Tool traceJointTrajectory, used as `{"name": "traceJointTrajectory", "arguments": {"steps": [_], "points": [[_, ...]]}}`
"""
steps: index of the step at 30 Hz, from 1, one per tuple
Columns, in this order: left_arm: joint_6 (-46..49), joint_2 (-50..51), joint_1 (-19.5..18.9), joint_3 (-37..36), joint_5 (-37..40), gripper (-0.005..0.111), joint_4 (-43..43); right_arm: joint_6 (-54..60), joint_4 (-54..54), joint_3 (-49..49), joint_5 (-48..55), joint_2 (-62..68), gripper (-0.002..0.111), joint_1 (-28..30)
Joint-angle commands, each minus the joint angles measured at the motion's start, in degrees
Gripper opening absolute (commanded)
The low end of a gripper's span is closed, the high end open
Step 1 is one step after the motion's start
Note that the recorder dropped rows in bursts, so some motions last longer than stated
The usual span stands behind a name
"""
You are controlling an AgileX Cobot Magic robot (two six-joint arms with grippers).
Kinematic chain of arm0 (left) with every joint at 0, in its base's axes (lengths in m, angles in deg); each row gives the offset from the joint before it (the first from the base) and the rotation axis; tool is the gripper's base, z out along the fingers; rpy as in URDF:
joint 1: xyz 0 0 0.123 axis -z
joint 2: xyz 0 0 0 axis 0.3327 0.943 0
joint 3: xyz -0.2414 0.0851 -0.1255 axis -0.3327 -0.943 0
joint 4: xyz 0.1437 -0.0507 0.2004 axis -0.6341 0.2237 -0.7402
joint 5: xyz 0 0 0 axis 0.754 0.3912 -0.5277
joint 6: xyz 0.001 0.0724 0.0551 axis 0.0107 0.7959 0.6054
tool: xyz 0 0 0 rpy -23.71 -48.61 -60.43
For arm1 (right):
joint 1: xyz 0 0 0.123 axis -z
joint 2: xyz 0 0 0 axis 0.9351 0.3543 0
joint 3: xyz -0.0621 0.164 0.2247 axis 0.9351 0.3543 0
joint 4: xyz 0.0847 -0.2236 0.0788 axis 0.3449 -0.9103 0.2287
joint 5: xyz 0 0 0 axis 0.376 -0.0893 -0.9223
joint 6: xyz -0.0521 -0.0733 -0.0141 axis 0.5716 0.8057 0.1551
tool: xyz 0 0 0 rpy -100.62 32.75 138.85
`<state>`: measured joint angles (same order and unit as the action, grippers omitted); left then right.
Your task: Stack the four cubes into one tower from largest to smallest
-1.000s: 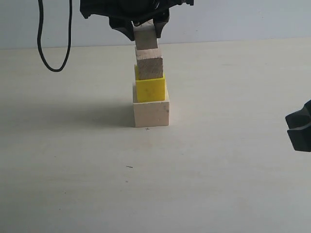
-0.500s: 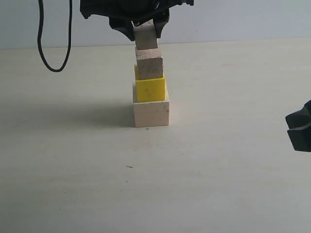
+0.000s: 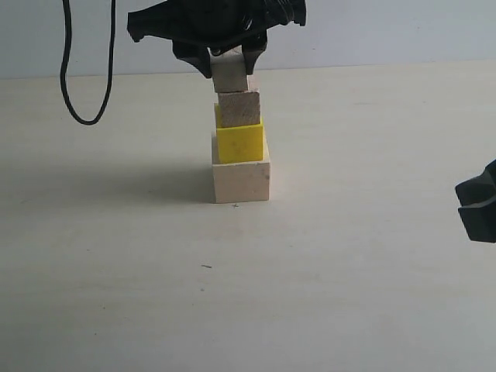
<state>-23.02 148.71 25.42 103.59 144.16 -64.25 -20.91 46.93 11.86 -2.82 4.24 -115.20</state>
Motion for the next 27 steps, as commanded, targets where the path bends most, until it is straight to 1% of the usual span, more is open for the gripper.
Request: {"name": "traceJointTrajectory", "arguments": {"steps": [1,14,27], "points": [[-0.6,-0.3,0.9,-0.2,-0.3,0.0,-0.3,0.2,0.0,0.2,-0.1,-0.5,0.053,-0.1],[-3.1,-0.3,0.9,-0.2,-0.3,0.0,-1.1,0.2,0.0,0.2,-0.1,-0.5,0.053,-0.1],[-3.6,-0.3,0.9,-0.2,-0.3,0.0,-1.7,0.2,0.0,0.2,-0.2,-0.5,0.053,-0.1]]}}
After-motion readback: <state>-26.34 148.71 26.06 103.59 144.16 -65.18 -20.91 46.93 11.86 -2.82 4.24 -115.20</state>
